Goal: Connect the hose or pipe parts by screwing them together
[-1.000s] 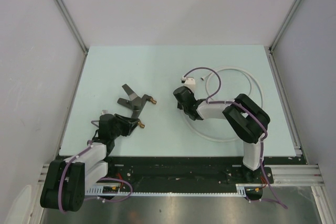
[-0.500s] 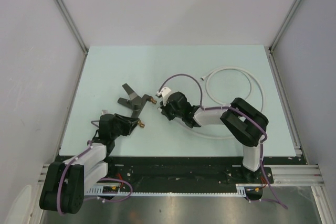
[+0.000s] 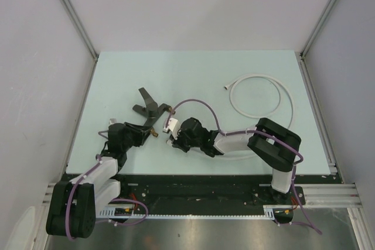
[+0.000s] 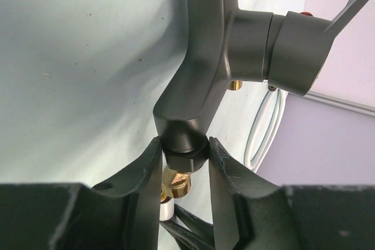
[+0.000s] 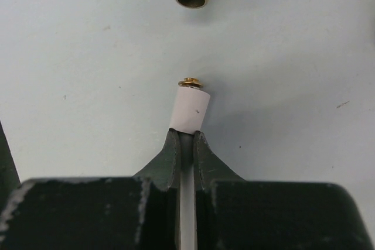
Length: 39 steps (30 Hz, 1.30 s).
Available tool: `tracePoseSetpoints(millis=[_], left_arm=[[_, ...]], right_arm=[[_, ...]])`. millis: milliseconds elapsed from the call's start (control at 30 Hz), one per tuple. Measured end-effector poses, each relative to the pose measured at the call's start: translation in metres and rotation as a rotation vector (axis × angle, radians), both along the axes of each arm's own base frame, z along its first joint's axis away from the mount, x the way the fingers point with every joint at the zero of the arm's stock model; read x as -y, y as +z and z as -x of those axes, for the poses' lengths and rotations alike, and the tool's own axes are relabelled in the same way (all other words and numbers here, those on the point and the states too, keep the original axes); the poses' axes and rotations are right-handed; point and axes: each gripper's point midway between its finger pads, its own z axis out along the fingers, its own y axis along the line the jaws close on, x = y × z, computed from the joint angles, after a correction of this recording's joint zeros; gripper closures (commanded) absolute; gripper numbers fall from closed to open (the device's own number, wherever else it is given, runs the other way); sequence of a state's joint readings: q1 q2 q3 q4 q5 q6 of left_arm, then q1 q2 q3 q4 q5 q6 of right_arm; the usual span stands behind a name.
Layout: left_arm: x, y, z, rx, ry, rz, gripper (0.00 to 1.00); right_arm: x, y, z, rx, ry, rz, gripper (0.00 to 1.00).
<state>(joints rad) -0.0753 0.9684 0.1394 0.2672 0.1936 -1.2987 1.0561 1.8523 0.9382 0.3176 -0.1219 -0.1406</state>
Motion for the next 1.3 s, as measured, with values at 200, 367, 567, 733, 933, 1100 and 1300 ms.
tracePoseSetpoints(millis=[200,367,567,733,933,1100,1300], left_arm=[[0.0,0.0,0.0,0.002,0.0,0.0,1.0],[0.0,0.0,0.002,0.006,-0.002,-0.003,1.0],[0.0,-0.003,0.003,0.004,-0.003,-0.008,1.0],[0.001,-0.004,0.005,0.007,-0.007,-0.011,1.0],[0.002,-0.005,0.006,0.007,-0.009,-0.015,1.0],[0.002,-0.005,0.006,0.008,-0.008,-0.017,1.0],[0.002,-0.006,0.006,0.01,-0.008,-0.021,1.0]], right_arm=[[-0.002,-0.001,0.01,0.02,0.018,-0.031,1.0],[-0.011,0.009,0.011,0.049,0.01,-0.084,1.0],[-0.02,0.021,0.004,0.076,-0.015,-0.147,1.0],[-0.026,0.011,-0.002,0.067,-0.033,-0.135,1.0],[-0.027,0.01,-0.004,0.052,-0.05,-0.142,1.0],[-0.027,0.011,-0.006,0.051,-0.061,-0.147,1.0],[-0.028,0.012,-0.007,0.045,-0.068,-0.153,1.0]])
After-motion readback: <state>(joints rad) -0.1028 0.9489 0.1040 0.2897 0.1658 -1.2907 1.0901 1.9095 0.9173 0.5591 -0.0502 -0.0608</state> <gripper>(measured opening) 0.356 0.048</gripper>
